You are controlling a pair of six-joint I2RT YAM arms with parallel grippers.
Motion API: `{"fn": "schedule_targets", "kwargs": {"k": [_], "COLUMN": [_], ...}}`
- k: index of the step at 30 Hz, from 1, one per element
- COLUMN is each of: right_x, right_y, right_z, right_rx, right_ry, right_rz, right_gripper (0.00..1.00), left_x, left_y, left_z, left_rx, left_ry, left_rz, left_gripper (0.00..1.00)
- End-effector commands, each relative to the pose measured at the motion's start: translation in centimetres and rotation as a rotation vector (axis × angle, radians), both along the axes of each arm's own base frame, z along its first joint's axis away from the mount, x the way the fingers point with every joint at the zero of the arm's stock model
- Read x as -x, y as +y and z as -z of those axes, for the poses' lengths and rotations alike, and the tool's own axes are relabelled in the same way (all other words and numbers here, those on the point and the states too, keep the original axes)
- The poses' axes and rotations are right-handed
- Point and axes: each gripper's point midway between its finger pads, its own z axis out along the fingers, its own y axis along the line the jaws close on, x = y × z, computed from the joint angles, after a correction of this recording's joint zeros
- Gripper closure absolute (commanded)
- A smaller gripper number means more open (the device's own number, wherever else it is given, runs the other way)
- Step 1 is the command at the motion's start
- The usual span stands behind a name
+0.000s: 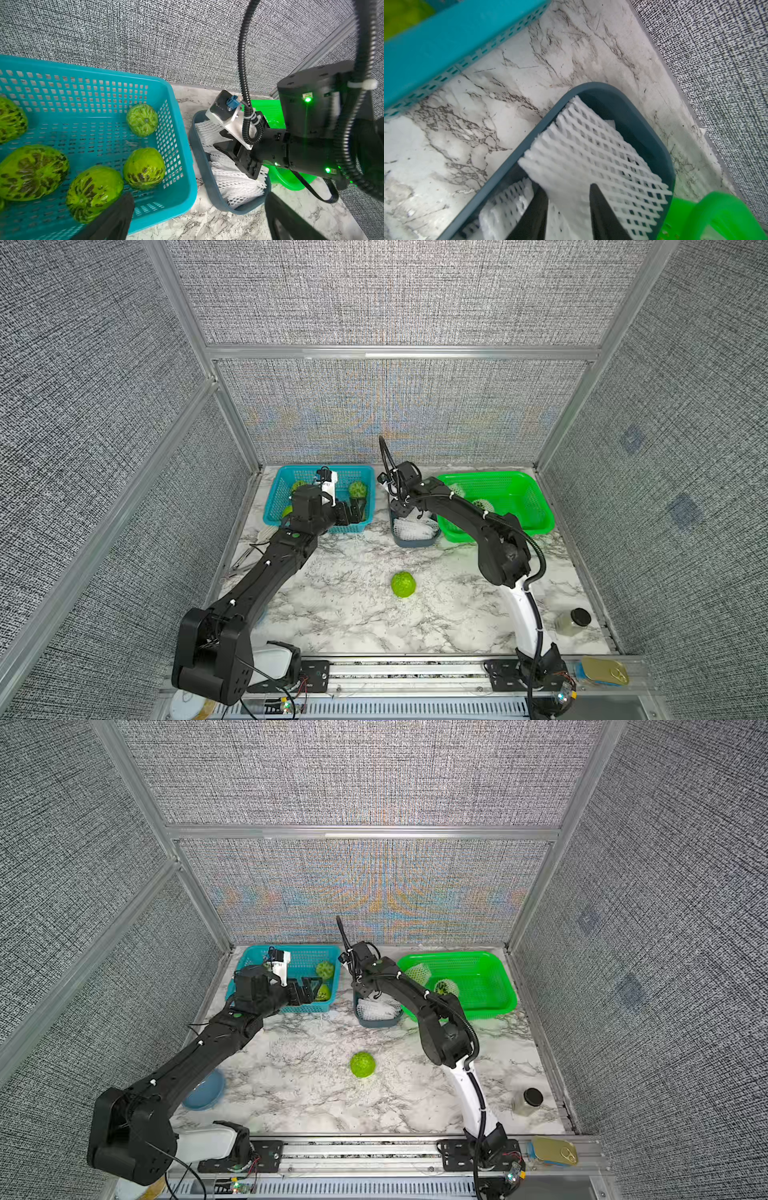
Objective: Sleeve custard apples in foam nets
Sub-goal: Pick up the foam net from the storage box.
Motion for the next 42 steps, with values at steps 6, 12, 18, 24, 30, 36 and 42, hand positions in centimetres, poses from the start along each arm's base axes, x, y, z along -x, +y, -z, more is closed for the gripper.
{"fn": "schedule_targets", "kwargs": {"k": [6, 12, 18, 24, 30, 36, 42], "right_x": [-0.1, -0.2, 0.1, 1.2, 3.7, 8.5, 13.5], "right_y": [0.7, 0.6, 0.4, -0.1, -0.3, -0.7, -1.8], "right_z": [-0.9, -3.4, -7.4, -11.3, -15.0, -18.5, -21.0], "right_rx": [-0.013, -0.029, -0.058, -0.137, -0.298, -0.526, -0.827], "right_ry": [-0.029, -0.080, -0.148, -0.191, -0.166, -0.086, 0.002], "right_rz": [-0.010, -0.007, 0.001, 0.031, 0.062, 0.075, 0.140], "right_gripper": [0.81, 0.91, 0.92, 0.97, 1.00, 1.00, 1.00], "left_x": [0.0, 0.1, 0.7, 1.5, 3.0, 5.4, 8.5], "left_y": [-0.2, -0.1, -0.7, -0.8, -0.7, -2.1, -3.8], "left_z": [0.2, 0.2, -0.5, -1.7, -2.9, -3.5, -4.4], "left_rx": [0.000, -0.003, 0.019, 0.051, 0.073, 0.134, 0.260], "left_ry": [0.002, 0.003, -0.033, -0.057, -0.085, -0.094, -0.069], "left_rz": [0.014, 0.009, 0.060, 0.071, 0.087, 0.207, 0.357], "left_gripper": [0.01, 0.01, 0.01, 0.01, 0.03, 0.16, 0.27]}}
